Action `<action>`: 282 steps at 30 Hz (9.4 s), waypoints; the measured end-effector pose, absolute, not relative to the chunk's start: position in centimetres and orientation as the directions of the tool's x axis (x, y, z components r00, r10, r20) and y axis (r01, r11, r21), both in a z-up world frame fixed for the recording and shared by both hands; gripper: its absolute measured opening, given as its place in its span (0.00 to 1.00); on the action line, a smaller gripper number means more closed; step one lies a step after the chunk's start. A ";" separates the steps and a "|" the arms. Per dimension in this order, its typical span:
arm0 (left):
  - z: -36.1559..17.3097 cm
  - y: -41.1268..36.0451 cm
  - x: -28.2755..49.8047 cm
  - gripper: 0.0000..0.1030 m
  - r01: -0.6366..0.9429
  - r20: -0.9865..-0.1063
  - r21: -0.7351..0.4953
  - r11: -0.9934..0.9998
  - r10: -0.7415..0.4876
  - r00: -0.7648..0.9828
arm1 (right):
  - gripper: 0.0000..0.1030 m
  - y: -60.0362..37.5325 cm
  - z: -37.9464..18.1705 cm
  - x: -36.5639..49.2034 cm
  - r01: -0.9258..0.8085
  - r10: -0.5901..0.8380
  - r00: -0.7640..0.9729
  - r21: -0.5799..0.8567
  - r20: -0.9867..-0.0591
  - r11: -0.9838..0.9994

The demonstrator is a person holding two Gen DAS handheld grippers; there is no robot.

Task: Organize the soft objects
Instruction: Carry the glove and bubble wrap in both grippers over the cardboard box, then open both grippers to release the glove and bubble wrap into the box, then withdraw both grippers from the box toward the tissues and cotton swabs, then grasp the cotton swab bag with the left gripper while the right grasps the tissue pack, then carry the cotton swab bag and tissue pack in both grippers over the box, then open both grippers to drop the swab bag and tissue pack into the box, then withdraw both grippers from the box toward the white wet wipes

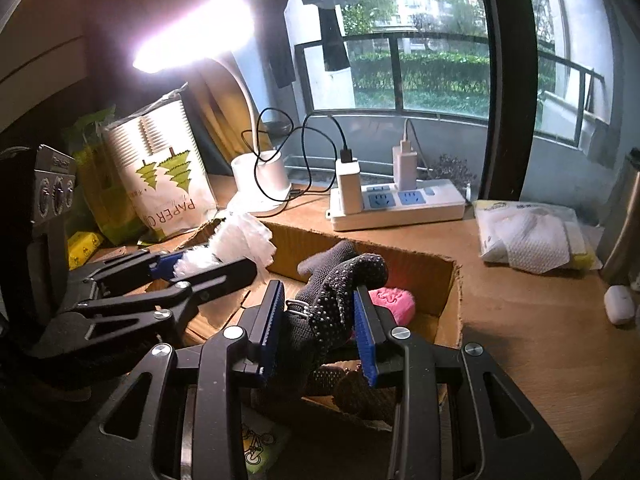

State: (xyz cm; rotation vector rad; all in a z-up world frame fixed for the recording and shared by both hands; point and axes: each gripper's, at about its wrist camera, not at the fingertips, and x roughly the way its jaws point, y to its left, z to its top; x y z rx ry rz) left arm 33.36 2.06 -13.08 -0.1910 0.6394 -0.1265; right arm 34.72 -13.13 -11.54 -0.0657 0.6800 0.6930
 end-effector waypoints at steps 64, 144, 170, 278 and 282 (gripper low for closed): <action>-9.9 5.2 21.4 0.72 0.003 -0.523 -0.222 0.975 -0.122 0.844 | 0.51 -13.1 -8.7 25.4 -0.606 0.555 0.615 0.115 -0.560 0.788; -18.1 7.6 20.0 0.72 -0.052 -0.702 -0.261 0.964 -0.152 0.695 | 0.72 -8.8 -18.2 26.6 -0.540 0.429 0.458 0.140 -0.778 0.830; -13.0 7.3 18.5 0.72 -0.046 -0.635 -0.225 0.973 -0.111 0.765 | 0.72 -10.8 -11.1 24.1 -0.591 0.541 0.554 0.159 -0.633 0.791; -8.7 12.0 23.1 0.80 -0.083 -0.451 -0.199 0.977 -0.016 0.892 | 0.67 -7.5 -7.4 29.9 -0.585 0.529 0.638 0.096 -0.560 0.806; -8.2 11.3 22.0 0.80 -0.077 -0.443 -0.193 0.978 -0.017 0.896 | 0.67 -8.2 -7.1 28.7 -0.587 0.534 0.641 0.096 -0.551 0.804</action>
